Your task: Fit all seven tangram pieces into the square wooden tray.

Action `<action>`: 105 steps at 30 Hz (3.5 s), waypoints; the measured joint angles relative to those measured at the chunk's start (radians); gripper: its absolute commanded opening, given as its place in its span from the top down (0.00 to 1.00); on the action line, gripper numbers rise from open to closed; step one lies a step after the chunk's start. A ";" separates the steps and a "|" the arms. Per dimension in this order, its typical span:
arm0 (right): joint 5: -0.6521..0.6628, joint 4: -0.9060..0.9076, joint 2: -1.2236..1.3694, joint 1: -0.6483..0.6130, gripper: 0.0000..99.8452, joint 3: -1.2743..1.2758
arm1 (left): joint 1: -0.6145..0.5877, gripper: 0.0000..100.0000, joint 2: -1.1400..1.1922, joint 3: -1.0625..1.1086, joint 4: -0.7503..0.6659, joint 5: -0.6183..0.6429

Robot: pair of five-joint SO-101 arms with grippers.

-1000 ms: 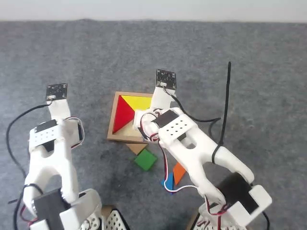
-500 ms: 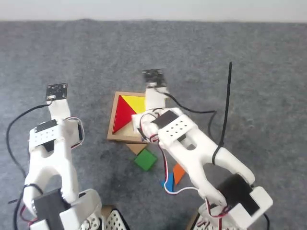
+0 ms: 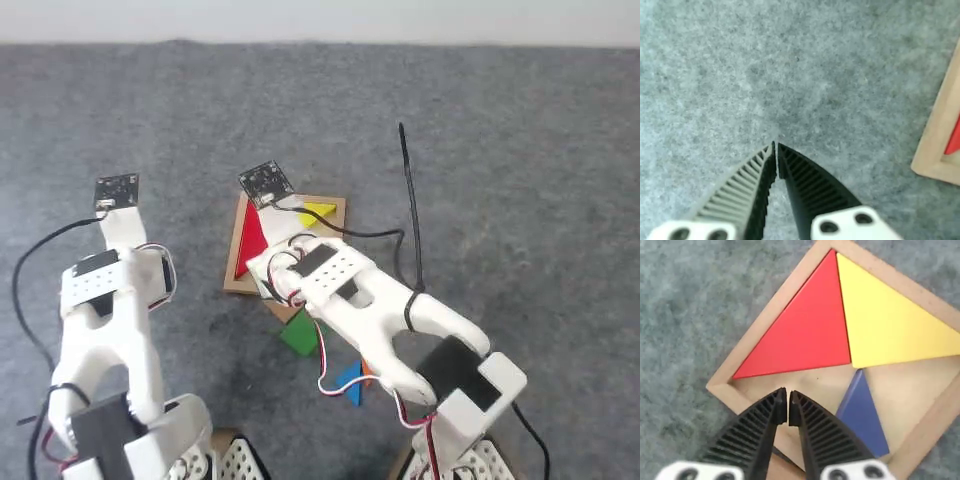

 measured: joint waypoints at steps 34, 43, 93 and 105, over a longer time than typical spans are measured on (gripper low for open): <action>0.000 0.104 0.058 0.215 0.99 -0.075 | 0.126 0.99 -0.420 0.311 -0.098 -0.117; 0.000 0.242 0.091 0.218 0.99 -0.123 | 0.126 0.99 -0.420 0.311 -0.100 -0.117; 0.109 0.176 0.094 0.161 0.98 -0.137 | 0.115 0.99 -0.423 0.311 -0.100 -0.118; 0.167 0.347 0.069 0.161 0.98 -0.163 | 0.115 0.99 -0.423 0.311 -0.100 -0.118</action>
